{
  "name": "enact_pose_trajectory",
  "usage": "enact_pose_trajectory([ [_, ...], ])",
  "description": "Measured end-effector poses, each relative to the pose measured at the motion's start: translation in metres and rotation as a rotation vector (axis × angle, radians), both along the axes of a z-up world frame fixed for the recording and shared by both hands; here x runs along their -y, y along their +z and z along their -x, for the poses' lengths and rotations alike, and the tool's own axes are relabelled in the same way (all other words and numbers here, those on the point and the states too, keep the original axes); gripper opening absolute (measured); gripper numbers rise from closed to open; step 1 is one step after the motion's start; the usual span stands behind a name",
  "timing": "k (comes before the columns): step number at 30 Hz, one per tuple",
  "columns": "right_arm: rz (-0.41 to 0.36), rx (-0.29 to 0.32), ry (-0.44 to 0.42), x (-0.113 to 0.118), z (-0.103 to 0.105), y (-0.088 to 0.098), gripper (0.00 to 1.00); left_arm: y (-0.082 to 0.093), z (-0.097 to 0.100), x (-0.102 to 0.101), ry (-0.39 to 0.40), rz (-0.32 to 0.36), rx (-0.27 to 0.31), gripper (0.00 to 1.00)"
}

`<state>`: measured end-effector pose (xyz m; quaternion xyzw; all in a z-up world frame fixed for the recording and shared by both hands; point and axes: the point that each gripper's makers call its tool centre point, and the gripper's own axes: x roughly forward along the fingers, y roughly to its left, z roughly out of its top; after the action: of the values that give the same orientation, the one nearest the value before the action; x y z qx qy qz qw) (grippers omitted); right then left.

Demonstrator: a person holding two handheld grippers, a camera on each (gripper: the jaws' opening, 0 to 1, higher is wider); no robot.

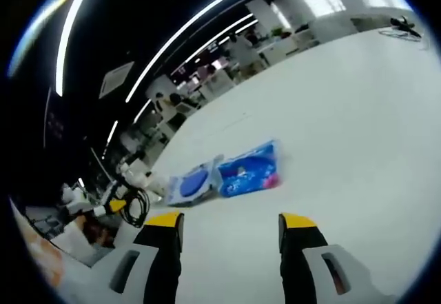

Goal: Arrange the tabletop items into an orderly group along one side of the table until the central work area is clear of visible clutter.

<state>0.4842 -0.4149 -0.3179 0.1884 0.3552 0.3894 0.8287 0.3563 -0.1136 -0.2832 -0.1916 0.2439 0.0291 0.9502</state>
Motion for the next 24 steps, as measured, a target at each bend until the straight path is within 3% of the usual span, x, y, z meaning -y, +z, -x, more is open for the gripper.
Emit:
enact_pose_trajectory([
  [3,-0.031,0.017,0.062,-0.019,0.007,0.012,0.60,0.027,-0.004,0.030,-0.069,0.076,0.081,0.01],
  [9,-0.056,0.078,0.230,-0.059,0.024,0.030,0.68,0.069,-0.017,0.098,-0.253,0.191,0.179,0.01],
  [11,-0.086,0.083,0.284,-0.073,0.033,0.041,0.70,0.075,-0.019,0.120,-0.313,0.237,0.164,0.01],
  [16,-0.197,0.089,0.372,-0.103,0.043,0.065,0.75,0.094,-0.024,0.177,-0.550,0.245,0.181,0.01],
  [18,-0.205,0.105,0.408,-0.112,0.048,0.070,0.75,0.101,-0.025,0.190,-0.580,0.280,0.205,0.01],
  [19,-0.207,0.110,0.422,-0.115,0.050,0.071,0.75,0.104,-0.021,0.202,-0.617,0.340,0.206,0.01],
  [22,-0.206,0.151,0.460,-0.118,0.056,0.074,0.72,0.109,-0.017,0.217,-0.664,0.346,0.229,0.01],
  [24,-0.222,0.147,0.490,-0.117,0.062,0.074,0.62,0.107,-0.013,0.223,-0.673,0.343,0.219,0.01],
])
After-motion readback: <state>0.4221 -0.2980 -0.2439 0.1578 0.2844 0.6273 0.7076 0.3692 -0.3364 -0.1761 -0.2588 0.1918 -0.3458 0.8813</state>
